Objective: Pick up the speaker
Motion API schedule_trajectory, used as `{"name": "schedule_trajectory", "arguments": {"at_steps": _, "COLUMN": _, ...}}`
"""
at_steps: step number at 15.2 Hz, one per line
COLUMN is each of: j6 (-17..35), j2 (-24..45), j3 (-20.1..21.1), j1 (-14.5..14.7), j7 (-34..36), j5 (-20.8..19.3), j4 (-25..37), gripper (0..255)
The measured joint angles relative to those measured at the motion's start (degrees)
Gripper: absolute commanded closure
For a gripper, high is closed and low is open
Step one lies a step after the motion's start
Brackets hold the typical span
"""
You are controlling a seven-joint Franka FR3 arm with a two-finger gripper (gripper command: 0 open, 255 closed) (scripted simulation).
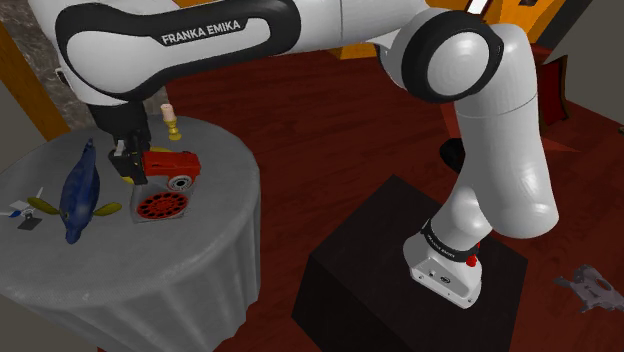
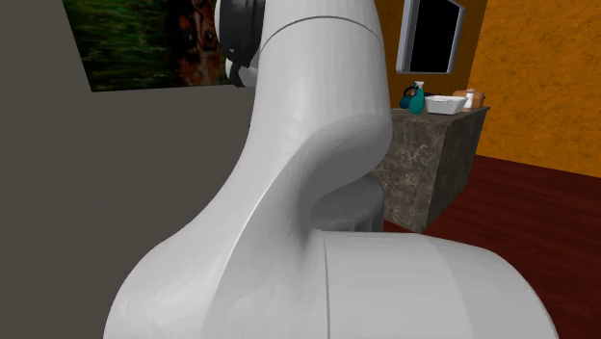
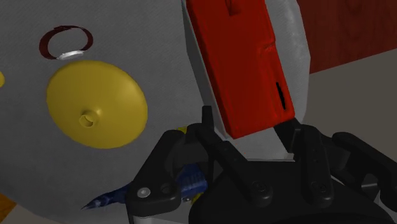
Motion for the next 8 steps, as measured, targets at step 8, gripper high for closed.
{"name": "schedule_trajectory", "arguments": {"at_steps": 8, "j6": -5.23, "j2": -0.80, "j3": 0.22, "j1": 0.49, "j7": 0.00, "j5": 0.24, "j4": 4.51, "gripper": 255}}
